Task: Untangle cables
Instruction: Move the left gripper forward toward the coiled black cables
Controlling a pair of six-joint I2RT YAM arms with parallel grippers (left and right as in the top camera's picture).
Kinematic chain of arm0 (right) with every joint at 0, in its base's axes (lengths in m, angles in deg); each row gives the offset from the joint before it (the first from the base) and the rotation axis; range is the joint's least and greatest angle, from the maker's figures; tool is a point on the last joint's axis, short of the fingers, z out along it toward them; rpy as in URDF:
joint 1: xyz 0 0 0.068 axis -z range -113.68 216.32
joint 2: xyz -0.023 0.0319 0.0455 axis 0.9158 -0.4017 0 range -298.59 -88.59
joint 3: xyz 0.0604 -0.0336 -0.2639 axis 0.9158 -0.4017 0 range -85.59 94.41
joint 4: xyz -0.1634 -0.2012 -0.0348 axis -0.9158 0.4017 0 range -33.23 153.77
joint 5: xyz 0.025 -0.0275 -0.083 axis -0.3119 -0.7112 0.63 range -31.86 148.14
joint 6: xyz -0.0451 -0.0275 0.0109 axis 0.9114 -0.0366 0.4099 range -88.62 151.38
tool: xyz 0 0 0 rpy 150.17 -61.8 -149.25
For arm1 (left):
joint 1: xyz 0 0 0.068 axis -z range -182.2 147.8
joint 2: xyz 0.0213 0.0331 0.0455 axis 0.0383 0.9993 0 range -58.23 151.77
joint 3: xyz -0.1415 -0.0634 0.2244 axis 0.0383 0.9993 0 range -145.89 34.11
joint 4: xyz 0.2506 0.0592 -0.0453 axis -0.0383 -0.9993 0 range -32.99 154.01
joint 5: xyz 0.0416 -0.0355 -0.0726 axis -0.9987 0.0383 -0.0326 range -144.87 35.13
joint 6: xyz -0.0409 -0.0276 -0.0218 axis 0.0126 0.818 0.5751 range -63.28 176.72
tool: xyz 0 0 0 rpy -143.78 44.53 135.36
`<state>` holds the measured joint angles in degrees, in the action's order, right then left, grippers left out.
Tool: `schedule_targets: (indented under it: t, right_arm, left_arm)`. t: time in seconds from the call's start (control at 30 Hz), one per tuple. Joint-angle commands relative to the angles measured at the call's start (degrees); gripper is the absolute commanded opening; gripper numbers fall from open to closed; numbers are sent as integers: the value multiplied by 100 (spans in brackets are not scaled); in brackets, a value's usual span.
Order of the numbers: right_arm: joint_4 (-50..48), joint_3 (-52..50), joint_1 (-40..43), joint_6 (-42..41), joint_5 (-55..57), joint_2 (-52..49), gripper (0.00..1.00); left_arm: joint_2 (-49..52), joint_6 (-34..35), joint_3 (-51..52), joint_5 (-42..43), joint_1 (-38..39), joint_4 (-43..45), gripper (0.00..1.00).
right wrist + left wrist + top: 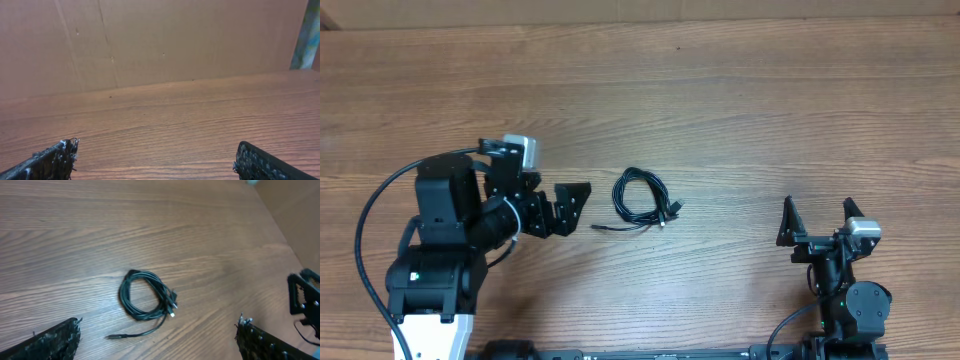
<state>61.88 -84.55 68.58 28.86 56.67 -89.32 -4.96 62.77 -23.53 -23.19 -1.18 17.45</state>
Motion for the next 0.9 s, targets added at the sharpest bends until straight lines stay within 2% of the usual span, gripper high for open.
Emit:
schedule_targets:
  t: [0.0,0.23,0.43,0.63,0.7,0.87]
  right_arm:
    - [-35,-59,28,48,35,55,100]
    - [-35,-59,28,48,35,57,100]
    - [-35,-59,28,48,35,57,100]
    - [-35,-59,28,48,35,57,100]
    - [-35,-59,28,48,33,55,100]
    - [-35,-59,28,48,35,55,100]
  left_arm:
    - [-2,160,-138,-367,304,0,99]
    - [101,553,-138,-1185,1191,50,100]
    - [697,986,-138,-1775,2177,118,99]
    - [1534,2382,-138,-3084,2900,151,100]
    - [1965,2752,-138,-3689,3051,216,93]
    - [2732,2732,-138,-4382,3049,590,85]
